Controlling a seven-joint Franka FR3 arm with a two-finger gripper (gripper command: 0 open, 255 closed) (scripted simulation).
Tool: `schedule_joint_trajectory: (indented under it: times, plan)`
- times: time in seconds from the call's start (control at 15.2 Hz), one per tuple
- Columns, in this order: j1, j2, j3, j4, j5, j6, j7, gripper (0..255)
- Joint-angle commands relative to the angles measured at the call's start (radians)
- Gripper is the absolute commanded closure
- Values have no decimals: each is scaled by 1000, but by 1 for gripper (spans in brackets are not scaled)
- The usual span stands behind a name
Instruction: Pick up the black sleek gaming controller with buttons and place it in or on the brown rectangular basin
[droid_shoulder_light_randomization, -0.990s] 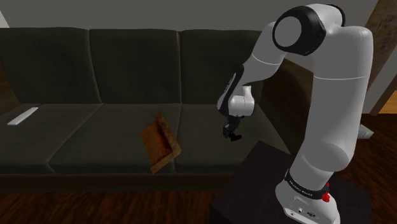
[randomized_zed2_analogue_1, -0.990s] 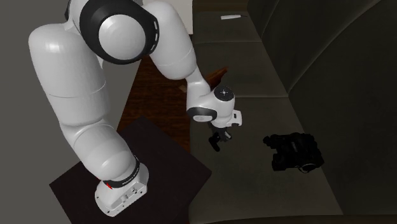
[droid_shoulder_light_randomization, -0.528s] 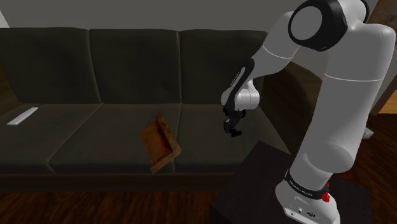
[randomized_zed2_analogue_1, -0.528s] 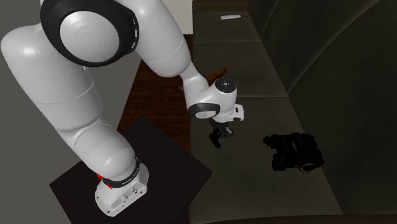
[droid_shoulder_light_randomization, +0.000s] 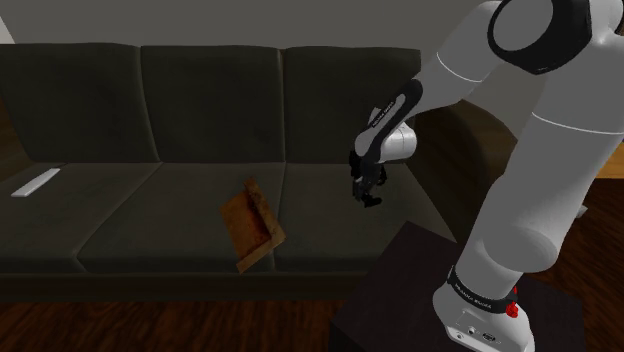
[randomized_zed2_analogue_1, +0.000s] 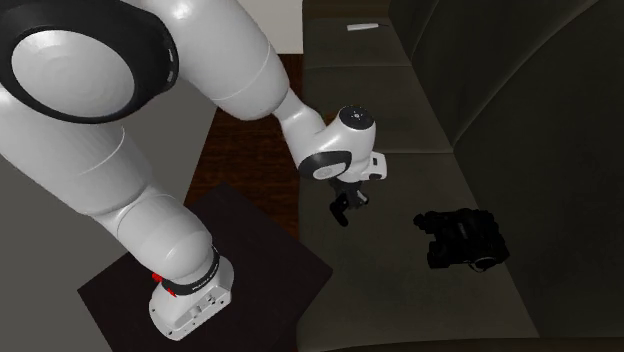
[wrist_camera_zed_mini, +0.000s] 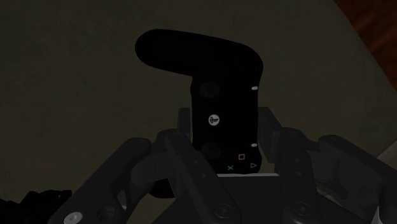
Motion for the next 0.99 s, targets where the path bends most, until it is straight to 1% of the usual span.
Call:
schedule_joint_trajectory:
  times: [0.0, 0.33, 0.66, 0.73, 0.92]
  plan:
    - [-5, -34, -4, 1, -45, -30, 33, 255]
    - [-23, -112, 3, 10, -127, -108, 95, 255]
    - [-41, -183, 16, 27, -180, -189, 137, 255]
    - [-41, -185, 17, 28, -181, -193, 139, 255]
    - [5, -134, 60, 74, -145, -189, 196, 255]
